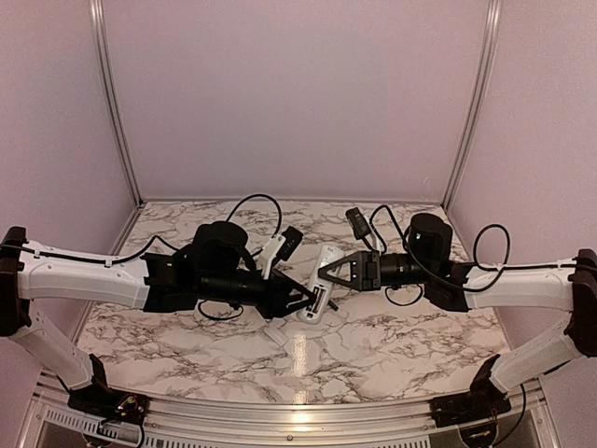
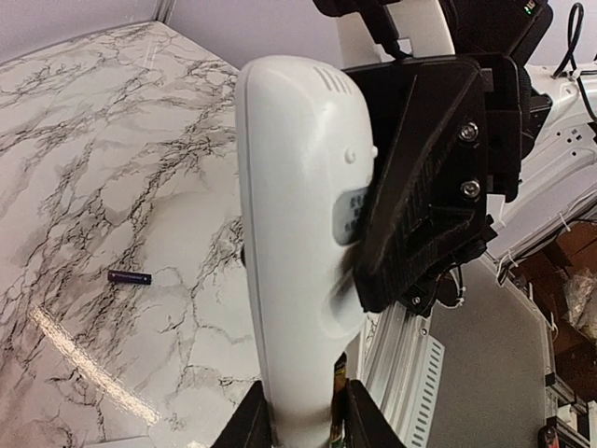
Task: Load the batteries into the remote control
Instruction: Adjust the remote control.
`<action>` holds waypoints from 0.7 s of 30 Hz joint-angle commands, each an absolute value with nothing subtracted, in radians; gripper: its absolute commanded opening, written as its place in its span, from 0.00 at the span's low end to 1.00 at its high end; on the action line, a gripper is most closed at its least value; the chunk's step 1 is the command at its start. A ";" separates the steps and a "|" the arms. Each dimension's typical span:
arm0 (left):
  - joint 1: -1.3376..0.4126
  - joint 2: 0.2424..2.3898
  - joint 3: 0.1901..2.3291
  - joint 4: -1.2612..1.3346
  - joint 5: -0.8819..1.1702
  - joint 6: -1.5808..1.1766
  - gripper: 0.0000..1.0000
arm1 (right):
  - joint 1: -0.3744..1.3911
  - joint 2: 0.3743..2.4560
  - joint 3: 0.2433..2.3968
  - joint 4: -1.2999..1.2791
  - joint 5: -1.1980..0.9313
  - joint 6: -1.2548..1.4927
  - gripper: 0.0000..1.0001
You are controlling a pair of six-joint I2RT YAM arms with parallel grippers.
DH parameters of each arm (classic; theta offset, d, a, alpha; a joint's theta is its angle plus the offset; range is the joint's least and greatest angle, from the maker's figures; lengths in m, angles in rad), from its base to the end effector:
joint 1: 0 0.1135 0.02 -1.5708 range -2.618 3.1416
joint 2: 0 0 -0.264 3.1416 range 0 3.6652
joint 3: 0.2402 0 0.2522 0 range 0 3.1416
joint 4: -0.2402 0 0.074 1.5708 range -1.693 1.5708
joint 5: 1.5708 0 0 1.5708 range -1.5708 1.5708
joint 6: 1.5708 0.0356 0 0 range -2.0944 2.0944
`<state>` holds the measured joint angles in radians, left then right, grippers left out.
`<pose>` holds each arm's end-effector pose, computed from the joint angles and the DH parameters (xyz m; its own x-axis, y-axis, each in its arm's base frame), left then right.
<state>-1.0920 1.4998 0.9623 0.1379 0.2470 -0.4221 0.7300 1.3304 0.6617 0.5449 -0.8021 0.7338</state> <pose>0.1500 -0.3079 0.2607 -0.5586 0.2139 -0.8014 0.8063 0.3666 -0.4642 0.1950 0.2088 0.2529 -0.7348 -0.0328 -0.6775 -0.6774 0.0866 0.7305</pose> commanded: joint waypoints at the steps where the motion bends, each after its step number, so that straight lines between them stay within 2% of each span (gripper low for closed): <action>1: -1.095 1.508 0.976 0.196 0.335 -0.408 0.12 | 0.727 1.301 0.710 0.563 -0.829 0.742 0.34; 3: -1.095 1.507 0.974 0.218 0.364 -0.415 0.12 | 0.727 1.301 0.708 0.580 -0.842 0.747 0.38; 5: -1.095 1.508 0.976 0.230 0.380 -0.419 0.12 | 0.727 1.302 0.706 0.600 -0.849 0.759 0.38; 14: -1.088 1.511 0.958 0.273 0.390 -0.451 0.09 | 0.727 1.314 0.689 0.669 -0.861 0.820 0.07; 17: -1.077 1.507 0.949 0.286 0.380 -0.463 0.29 | 0.724 1.316 0.685 0.687 -0.867 0.834 0.00; 19: -1.072 1.499 0.944 0.286 0.369 -0.464 0.46 | 0.722 1.314 0.684 0.687 -0.867 0.837 0.00; 21: -1.068 1.489 0.943 0.274 0.365 -0.452 0.57 | 0.718 1.310 0.683 0.678 -0.865 0.835 0.00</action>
